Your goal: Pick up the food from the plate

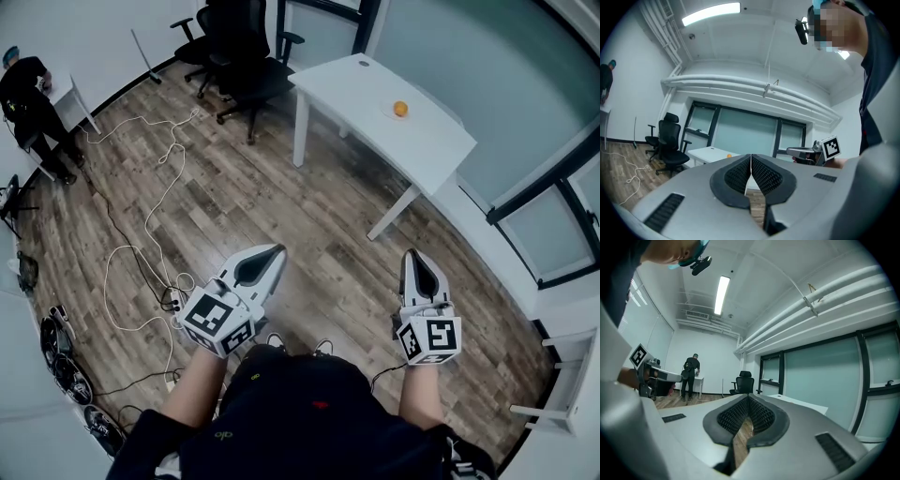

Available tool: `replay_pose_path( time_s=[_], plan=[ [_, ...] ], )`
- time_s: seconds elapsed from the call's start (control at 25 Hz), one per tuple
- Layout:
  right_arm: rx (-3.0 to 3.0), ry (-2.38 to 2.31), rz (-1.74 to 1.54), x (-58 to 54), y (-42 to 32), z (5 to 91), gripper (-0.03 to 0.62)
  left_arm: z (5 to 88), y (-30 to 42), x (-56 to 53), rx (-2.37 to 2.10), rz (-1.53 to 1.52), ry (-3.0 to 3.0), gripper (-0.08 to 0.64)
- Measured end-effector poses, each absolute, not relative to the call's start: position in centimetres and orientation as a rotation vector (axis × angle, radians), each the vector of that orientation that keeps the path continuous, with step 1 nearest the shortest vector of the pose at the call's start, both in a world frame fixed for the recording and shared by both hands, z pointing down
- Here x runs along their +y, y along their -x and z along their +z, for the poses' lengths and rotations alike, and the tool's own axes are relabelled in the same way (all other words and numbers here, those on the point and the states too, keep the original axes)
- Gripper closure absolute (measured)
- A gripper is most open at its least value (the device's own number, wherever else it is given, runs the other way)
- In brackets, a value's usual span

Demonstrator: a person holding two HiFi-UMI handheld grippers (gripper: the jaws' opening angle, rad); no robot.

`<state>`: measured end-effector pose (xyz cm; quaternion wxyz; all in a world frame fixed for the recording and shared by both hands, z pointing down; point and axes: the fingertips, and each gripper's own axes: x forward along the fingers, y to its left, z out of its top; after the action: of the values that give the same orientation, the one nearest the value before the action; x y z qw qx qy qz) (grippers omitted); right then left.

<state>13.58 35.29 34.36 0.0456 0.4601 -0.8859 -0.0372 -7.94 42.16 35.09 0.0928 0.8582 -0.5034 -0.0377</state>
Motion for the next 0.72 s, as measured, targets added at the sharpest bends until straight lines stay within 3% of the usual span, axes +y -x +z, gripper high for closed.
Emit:
replay_pose_path(
  time_s=[0.72],
  plan=[
    [-2.706,-1.349,-0.154,32.8,-5.3,34.4,0.568,36.8,15.1,41.7,-1.535,-0.074,-2.547,0.537]
  ],
)
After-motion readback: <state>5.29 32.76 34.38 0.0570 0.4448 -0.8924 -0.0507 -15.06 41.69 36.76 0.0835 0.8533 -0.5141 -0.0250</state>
